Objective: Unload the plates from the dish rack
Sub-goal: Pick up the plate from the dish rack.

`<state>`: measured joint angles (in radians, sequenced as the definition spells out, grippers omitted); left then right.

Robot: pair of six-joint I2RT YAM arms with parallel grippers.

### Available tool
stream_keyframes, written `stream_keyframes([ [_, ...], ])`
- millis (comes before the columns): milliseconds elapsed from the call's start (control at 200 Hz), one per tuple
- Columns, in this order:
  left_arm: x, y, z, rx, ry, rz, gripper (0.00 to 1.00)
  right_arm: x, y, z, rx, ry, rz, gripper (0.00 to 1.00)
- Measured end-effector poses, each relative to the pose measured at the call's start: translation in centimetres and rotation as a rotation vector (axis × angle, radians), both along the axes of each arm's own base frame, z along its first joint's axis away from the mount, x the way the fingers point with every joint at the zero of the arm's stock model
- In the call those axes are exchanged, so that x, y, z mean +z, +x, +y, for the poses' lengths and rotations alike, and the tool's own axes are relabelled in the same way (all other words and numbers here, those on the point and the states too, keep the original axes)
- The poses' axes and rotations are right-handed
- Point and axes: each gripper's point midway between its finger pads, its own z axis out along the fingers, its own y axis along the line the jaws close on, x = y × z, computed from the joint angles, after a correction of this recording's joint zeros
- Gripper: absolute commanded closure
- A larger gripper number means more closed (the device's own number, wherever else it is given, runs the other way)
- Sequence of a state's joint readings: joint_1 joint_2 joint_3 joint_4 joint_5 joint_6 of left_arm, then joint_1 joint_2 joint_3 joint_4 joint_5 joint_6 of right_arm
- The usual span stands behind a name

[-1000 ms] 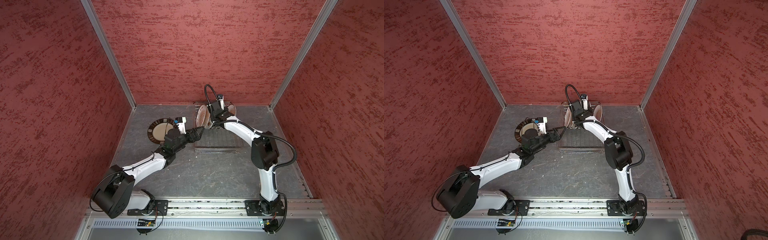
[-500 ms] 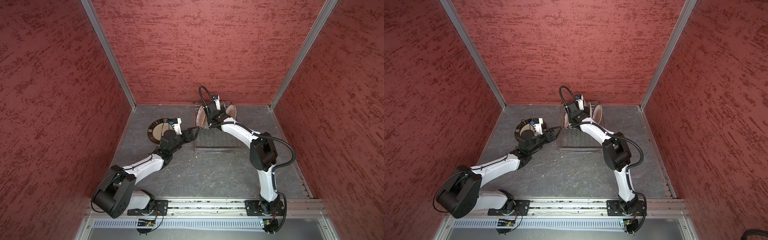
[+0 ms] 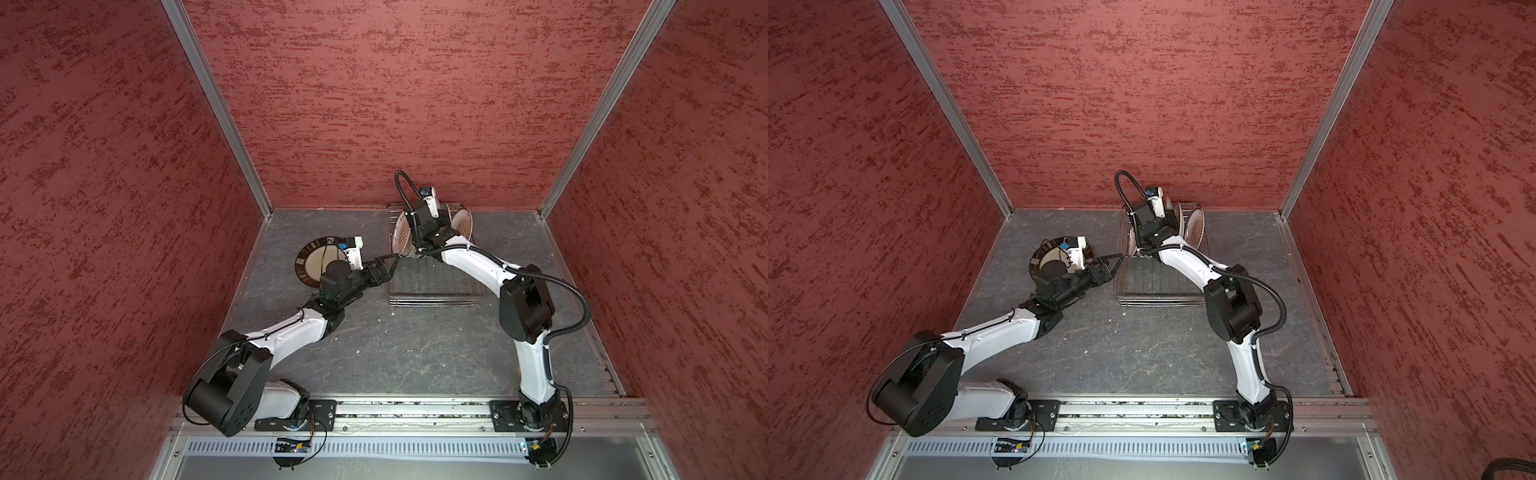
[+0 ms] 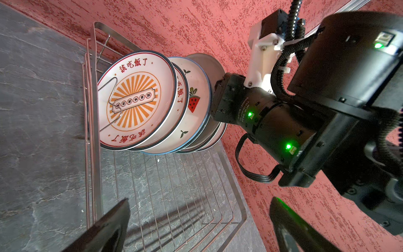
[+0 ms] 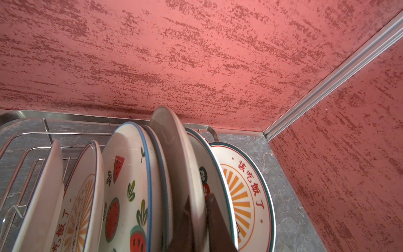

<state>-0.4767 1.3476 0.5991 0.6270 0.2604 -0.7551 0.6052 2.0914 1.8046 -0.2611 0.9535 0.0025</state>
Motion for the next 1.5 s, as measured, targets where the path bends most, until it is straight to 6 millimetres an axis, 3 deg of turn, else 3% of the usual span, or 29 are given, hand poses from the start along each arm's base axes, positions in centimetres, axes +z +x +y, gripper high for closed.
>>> stream_keyframes([
  [451, 0.7, -0.4, -0.5, -0.035, -0.016, -0.022, 0.00, 6.3, -2.4, -1.3, -0.006, 0.005, -0.111, 1.00],
  [1032, 1.6, -1.1, -0.9, -0.052, -0.026, -0.042, 0.01, 8.7, -6.4, -1.5, 0.019, -0.060, -0.174, 1.00],
  [1283, 1.6, -1.5, -1.5, -0.070, -0.027, -0.042, 0.01, 12.1, -8.9, -3.3, 0.007, 0.027, -0.239, 1.00],
  [1498, 3.1, -2.9, -2.4, -0.113, -0.043, -0.077, 0.01, 13.9, -12.7, -6.0, 0.020, 0.149, -0.274, 1.00],
])
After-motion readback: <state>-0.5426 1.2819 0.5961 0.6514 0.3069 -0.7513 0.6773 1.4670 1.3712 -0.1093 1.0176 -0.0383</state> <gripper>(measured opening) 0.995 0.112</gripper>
